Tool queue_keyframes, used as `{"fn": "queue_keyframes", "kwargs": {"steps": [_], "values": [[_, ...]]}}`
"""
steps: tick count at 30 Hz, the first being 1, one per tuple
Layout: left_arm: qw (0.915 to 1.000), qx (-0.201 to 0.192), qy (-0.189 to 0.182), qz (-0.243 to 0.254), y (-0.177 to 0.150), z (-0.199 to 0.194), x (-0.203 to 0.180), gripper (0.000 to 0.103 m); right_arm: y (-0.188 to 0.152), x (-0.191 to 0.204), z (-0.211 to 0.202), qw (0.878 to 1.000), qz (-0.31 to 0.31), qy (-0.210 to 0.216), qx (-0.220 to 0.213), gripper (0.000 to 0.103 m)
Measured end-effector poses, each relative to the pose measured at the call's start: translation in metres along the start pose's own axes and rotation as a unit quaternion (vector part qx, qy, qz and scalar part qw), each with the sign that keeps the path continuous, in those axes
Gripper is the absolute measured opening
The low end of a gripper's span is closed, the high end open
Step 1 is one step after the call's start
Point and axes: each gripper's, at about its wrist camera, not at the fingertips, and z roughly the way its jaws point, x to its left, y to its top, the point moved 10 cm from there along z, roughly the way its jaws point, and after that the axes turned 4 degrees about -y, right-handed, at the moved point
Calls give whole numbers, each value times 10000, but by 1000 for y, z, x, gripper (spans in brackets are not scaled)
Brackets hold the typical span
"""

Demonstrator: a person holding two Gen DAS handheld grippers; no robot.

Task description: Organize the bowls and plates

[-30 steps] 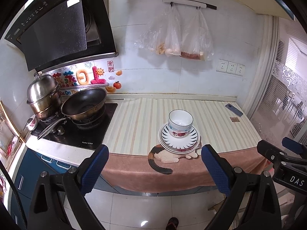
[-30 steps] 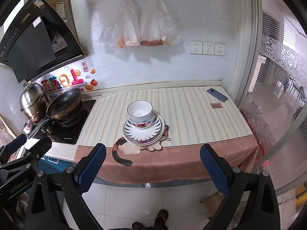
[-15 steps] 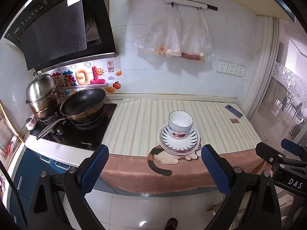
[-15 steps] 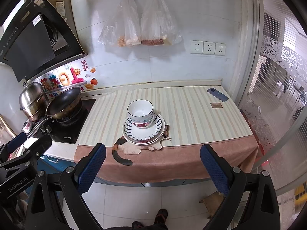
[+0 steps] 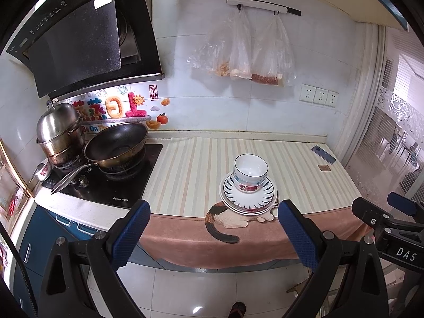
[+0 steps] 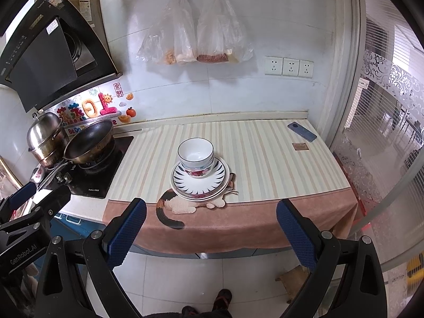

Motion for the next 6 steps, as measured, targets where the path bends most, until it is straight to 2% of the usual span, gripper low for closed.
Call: {"fn": "queue_keyframes", "kwargs": {"steps": [6], "values": [[10000, -42, 16, -3, 2, -3, 2, 99, 2, 2, 1, 10000, 0, -3, 0, 100]]}}
